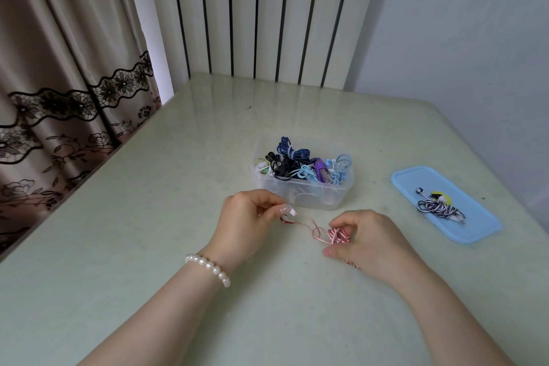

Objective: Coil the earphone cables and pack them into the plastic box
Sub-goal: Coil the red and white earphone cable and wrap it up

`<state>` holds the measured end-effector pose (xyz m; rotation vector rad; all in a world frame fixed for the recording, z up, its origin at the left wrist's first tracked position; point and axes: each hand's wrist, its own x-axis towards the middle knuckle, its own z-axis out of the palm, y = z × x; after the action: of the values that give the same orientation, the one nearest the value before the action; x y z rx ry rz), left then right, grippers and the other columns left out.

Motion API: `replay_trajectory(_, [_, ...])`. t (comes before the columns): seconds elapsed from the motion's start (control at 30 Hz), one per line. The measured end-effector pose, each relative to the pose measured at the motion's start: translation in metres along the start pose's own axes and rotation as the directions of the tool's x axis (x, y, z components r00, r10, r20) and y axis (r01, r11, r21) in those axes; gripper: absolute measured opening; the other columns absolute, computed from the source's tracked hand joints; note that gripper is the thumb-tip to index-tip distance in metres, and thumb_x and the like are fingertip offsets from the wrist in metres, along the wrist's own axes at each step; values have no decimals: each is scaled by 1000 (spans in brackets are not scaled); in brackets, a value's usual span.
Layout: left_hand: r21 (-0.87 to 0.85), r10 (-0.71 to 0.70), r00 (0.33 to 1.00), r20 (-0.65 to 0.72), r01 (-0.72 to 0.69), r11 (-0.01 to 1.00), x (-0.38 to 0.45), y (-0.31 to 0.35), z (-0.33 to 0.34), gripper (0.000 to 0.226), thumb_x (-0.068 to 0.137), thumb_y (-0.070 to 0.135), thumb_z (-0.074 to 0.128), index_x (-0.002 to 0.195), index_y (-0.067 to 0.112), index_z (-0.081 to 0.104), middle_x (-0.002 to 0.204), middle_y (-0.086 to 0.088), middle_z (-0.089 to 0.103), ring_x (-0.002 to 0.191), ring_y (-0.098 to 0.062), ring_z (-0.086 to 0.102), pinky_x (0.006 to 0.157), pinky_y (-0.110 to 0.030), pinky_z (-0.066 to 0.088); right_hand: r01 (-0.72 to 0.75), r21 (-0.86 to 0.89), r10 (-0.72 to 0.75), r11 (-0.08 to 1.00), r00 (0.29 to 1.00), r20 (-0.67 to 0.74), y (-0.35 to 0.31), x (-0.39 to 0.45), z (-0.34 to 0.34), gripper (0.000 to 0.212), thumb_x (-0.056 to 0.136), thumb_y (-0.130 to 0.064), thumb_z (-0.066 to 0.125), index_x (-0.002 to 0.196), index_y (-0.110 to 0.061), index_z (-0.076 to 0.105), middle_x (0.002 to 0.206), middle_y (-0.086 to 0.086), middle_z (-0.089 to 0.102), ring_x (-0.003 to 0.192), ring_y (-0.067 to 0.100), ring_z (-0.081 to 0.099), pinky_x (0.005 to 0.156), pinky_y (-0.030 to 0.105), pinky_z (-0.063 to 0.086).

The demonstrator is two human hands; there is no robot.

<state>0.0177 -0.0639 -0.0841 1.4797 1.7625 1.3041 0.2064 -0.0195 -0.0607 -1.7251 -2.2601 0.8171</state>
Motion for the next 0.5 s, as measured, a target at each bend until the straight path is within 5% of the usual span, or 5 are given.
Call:
replay_trajectory(0.13, [-61,-33,999,24,34,998,2,-4,0,24,76,11,72,67,32,67,63,14,69,60,-2,59,68,-23,49,13,256,12,967,995,-97,-1,3,-1,29,68,-15,79,95,-21,69,69,-10,62,55,11,58,56,20,47])
replay_trajectory(0.3, [-90,1,1000,3,-1,996,-2,-2,1,16,76,14,73,71,29,69,69,10,70,62,-2,58,68,-20,49,97,690,-13,717,992,-126,-9,1,-11,32,67,5,74,96,-6,68,76,7,68,56,7,62,54,16,49])
replay_trajectory(0.5, [-75,43,999,-9,-44,996,-3,1,0,6,76,28,72,78,22,73,74,13,70,66,0,58,67,-11,45,244,776,-51,582,963,-265,-32,9,-33,26,70,5,70,92,-9,66,81,11,67,59,5,62,52,16,49])
